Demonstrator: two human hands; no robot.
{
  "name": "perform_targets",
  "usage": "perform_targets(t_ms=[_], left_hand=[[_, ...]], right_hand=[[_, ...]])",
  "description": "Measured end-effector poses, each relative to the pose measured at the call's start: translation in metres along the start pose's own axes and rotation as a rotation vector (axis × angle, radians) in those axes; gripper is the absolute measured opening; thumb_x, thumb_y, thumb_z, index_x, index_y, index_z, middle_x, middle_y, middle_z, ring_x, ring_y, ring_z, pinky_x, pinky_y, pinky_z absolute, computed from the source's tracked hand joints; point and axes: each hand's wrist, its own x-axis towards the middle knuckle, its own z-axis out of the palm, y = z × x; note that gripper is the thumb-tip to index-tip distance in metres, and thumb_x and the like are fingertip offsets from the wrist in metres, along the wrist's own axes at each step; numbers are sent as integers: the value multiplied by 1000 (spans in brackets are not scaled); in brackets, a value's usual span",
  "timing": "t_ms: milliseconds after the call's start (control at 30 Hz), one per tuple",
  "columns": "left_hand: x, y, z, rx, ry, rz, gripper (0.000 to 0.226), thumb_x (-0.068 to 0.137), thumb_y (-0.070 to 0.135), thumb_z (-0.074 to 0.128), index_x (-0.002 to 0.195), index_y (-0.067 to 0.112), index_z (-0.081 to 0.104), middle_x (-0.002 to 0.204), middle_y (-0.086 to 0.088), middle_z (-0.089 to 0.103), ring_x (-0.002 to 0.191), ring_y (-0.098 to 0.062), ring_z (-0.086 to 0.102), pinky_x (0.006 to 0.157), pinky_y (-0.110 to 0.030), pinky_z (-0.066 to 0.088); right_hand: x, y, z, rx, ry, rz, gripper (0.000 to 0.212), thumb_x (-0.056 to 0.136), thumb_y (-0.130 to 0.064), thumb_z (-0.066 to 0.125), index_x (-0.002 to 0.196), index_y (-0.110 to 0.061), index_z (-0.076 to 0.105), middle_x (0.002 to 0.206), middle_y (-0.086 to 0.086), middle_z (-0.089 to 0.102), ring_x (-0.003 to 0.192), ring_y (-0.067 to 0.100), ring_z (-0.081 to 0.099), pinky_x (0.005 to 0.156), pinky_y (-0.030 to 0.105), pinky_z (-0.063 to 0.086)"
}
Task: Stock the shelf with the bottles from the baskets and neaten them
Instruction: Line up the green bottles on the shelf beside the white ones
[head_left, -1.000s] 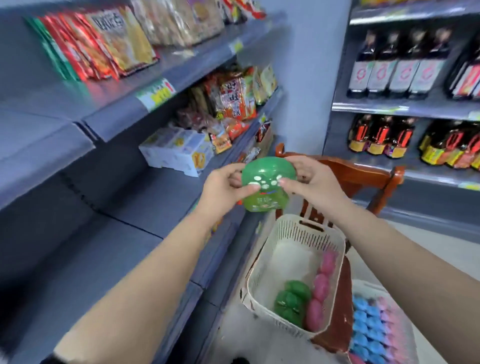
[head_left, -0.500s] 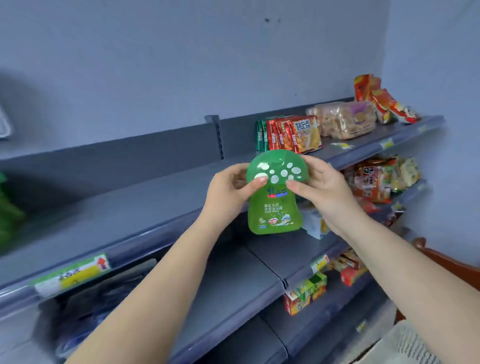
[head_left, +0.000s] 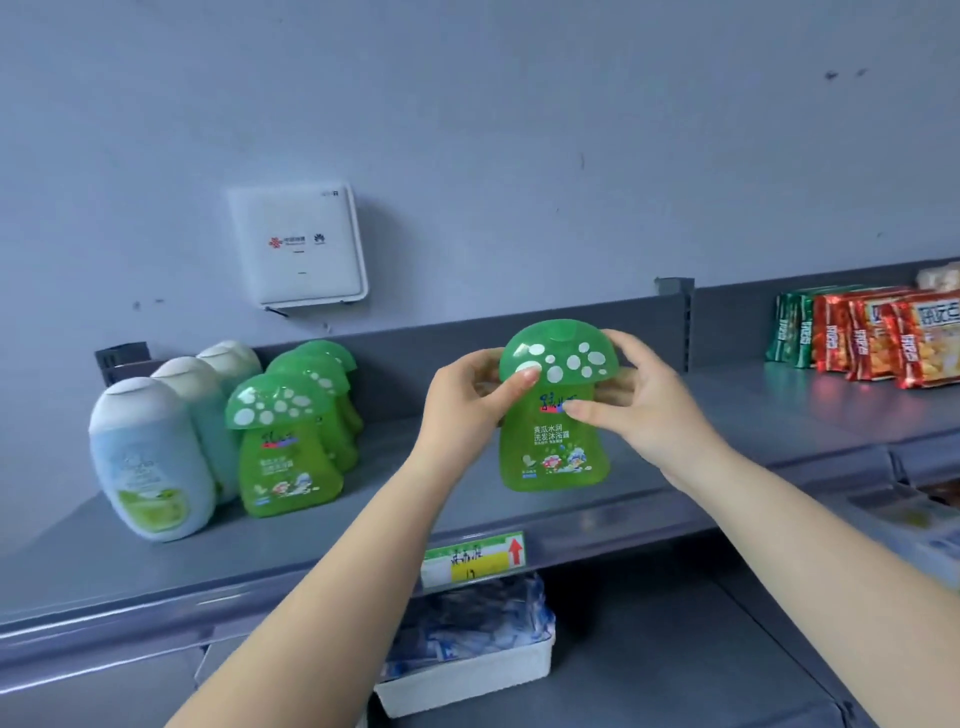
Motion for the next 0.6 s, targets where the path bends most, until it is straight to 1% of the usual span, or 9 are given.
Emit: perform_targets(t_ms=[67, 133, 200, 267, 333, 367, 467, 533, 600], left_hand=[[7, -13, -20, 20, 44, 6, 7, 84, 27, 67, 88, 33, 65, 87, 5, 72, 86, -23, 69, 78, -41, 57], [15, -27, -37, 18, 91, 5, 7, 85, 28, 67, 92, 27, 66, 87, 7, 72, 83, -16, 68, 77, -32, 57], [22, -42, -50, 15, 140, -17, 18, 85, 27, 67, 102, 20, 65, 89, 9, 70, 81, -9, 67, 74, -21, 54], [29, -57, -59, 13, 172, -69, 33, 83, 28, 69, 112, 15, 59, 92, 6, 69, 82, -6, 65, 72, -16, 52], [38, -73, -64, 35, 189, -156, 43, 82, 29, 70, 117, 13, 53, 99, 0, 67, 86, -10, 64, 75, -20, 50], [43, -80, -65, 44, 199, -198, 42, 82, 29, 70, 117, 12, 53, 102, -1, 66, 88, -12, 62, 76, -21, 48], [62, -95, -67, 2, 257, -277, 33, 84, 26, 69, 110, 8, 59, 101, -2, 64, 92, -15, 61, 78, -24, 47], [74, -104, -68, 42, 288, -291, 31, 86, 25, 66, 111, 7, 60, 100, 0, 62, 96, -16, 60, 85, -29, 49], [86, -112, -68, 61, 329, -307, 30, 88, 25, 64, 112, 7, 60, 104, -2, 62, 98, -19, 61, 88, -34, 50]], right_hand=[[14, 6, 24, 29, 0, -4, 62, 69, 3, 77, 118, -26, 52, 106, 1, 69, 89, 12, 69, 78, 25, 56], [28, 12, 46, 51, -3, -10, 61, 70, 4, 76, 119, -25, 52, 103, 0, 69, 87, 10, 69, 76, 23, 55], [41, 19, 66, 74, -15, -7, 60, 71, 6, 75, 119, -23, 53, 100, 0, 70, 86, 10, 68, 73, 21, 55], [56, 28, 82, 92, -9, 0, 60, 72, 7, 73, 120, -21, 52, 100, 0, 69, 84, 8, 68, 72, 20, 55], [71, 37, 94, 114, 13, 15, 59, 73, 8, 72, 120, -20, 51, 98, -1, 69, 82, 4, 68, 71, 20, 55], [79, 41, 99, 121, 20, 21, 58, 73, 9, 72, 119, -20, 51, 98, -2, 69, 81, 3, 67, 71, 20, 55], [104, 52, 111, 102, 1, 36, 60, 73, 8, 73, 123, -18, 51, 100, 0, 68, 85, 8, 67, 76, 26, 55], [122, 60, 118, 85, -18, 51, 61, 73, 8, 73, 124, -17, 50, 102, 2, 68, 88, 11, 66, 80, 30, 55], [139, 69, 126, 59, -30, 60, 61, 72, 6, 74, 124, -17, 50, 106, 6, 67, 93, 16, 66, 84, 36, 55]])
